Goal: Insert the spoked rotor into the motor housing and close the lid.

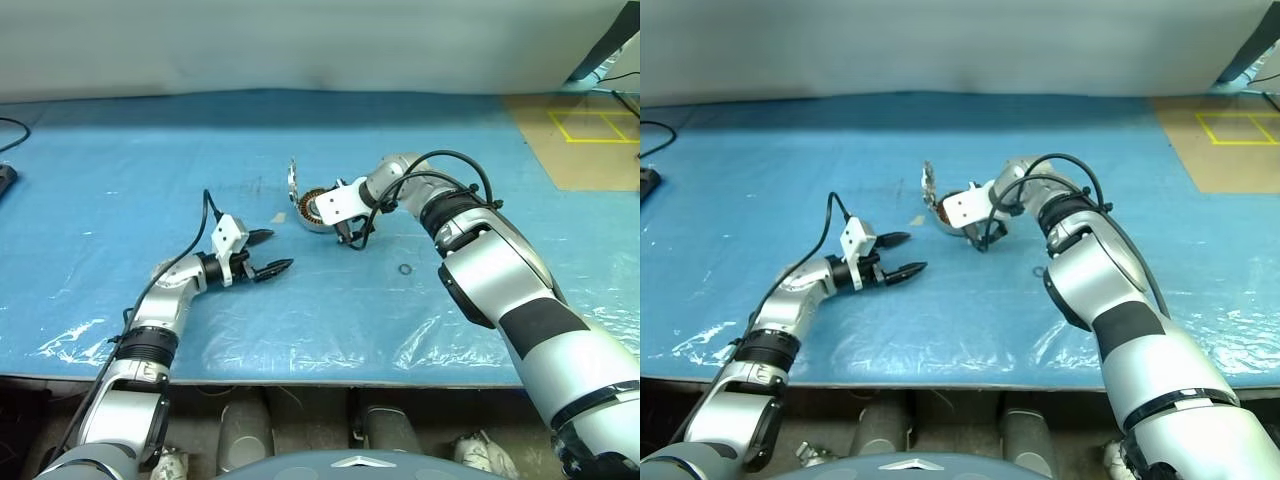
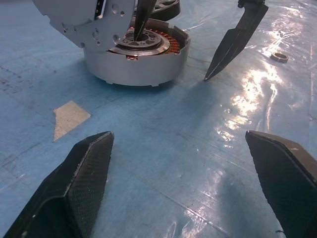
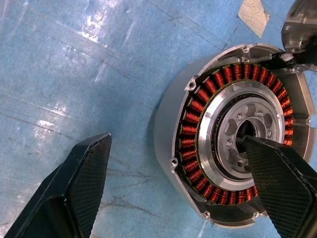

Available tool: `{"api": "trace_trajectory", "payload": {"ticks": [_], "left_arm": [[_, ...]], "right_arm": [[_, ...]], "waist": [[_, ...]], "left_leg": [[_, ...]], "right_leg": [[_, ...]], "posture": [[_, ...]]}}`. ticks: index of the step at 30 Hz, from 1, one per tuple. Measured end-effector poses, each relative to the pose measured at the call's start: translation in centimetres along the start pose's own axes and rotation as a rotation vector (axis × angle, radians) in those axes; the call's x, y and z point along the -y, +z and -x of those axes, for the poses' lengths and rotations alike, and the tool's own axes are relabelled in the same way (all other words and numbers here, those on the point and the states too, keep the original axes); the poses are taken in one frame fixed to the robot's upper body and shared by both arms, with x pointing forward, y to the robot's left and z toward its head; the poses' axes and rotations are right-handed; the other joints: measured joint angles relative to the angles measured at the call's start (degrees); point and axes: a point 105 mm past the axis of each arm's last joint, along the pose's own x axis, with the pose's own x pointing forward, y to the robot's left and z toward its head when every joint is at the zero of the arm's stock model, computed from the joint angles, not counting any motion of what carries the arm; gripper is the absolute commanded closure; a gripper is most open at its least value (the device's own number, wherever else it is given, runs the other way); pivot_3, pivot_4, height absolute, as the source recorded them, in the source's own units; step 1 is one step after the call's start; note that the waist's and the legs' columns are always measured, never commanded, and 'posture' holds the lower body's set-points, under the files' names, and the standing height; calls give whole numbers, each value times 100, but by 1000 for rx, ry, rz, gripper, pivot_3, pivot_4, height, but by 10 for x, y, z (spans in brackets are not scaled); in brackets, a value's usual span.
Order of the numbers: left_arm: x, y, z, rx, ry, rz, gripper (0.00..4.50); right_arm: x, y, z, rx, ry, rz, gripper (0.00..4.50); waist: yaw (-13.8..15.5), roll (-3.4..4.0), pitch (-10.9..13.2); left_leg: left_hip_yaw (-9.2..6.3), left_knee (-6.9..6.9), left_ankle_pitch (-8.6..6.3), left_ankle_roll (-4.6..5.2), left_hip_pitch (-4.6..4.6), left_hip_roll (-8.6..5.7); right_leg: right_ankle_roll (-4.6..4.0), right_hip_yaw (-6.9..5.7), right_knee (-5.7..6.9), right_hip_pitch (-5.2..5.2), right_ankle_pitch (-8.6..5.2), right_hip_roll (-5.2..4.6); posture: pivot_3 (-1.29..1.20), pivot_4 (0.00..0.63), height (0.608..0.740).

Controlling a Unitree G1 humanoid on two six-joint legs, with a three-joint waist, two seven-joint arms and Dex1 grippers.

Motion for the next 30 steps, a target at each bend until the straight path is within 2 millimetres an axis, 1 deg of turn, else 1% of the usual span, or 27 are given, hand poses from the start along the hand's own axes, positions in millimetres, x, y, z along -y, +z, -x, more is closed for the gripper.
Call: {"api": "trace_trajectory", "payload": {"ticks": [2,3,6,8,9,11,13,15,16,23,27,30], "left_arm": [[0,0,0,-1,2,-1,0],[-1,0,1,-2,3,-1,0],[-1,0,1,-2,6,-1,0],[-1,0,1,-1,7,-1,0],[-1,0,1,-1,7,-1,0],[-1,0,1,-3,8,-2,0],[-2,0,2,-6,10,-3,0],[-2,0,3,-6,11,-4,0],[-2,0,3,-6,11,-4,0],[-3,-1,3,-7,17,-4,0],[-2,-4,5,-12,23,3,0],[-2,-9,9,-24,38,12,0]], "right_arm": [[-1,-1,-2,12,-5,-40,41],[-2,-1,-3,19,-7,-61,207],[-3,-1,-5,41,-20,-109,904],[-2,-1,-5,52,-29,-123,1559],[-3,-1,-6,55,-32,-131,1559],[-4,-2,-6,71,-37,-152,2058],[-5,-2,-4,89,-31,-162,2444],[-7,-3,-4,102,-29,-167,2511],[-7,-3,-4,107,-34,-174,2512],[-8,-7,-2,147,-67,-225,2512],[-8,-9,-1,182,-78,-317,2512],[-8,-9,3,223,-56,-425,2512]], "waist": [[3,0,0],[6,0,0],[8,0,0],[10,0,0],[14,0,0],[19,0,-1],[14,-1,-2],[4,-2,-4],[4,0,-4],[12,0,-5],[8,0,-4],[10,0,-4]], "left_leg": [[0,0,0,0,5,0],[0,0,-5,-7,7,0],[0,2,-8,-12,18,-1],[0,2,-9,-12,24,-1],[0,3,-9,-13,24,0],[0,3,-9,-13,27,-1],[0,3,-9,-13,30,-1],[0,4,-12,-8,45,1],[1,3,-20,5,46,1],[4,11,-22,8,45,3],[4,11,-22,8,45,4],[4,10,-22,8,39,5]], "right_leg": [[0,0,0,5,0,0],[0,0,0,7,0,-1],[0,0,0,21,0,-2],[0,0,0,26,0,-2],[0,-1,0,27,0,-2],[0,-1,-1,32,0,-3],[-1,0,-2,35,0,-3],[-1,0,-1,48,0,-2],[-1,1,-1,48,-1,-2],[-2,2,-3,52,-1,-3],[-1,2,-4,51,-1,-2],[-1,1,-9,50,-1,-2]], "posture": [[0,150,740],[0,150,740],[0,150,740],[0,150,740],[0,150,740],[0,150,740],[0,150,740],[0,150,740],[0,150,740],[0,150,740],[0,150,740],[0,150,740]]}}
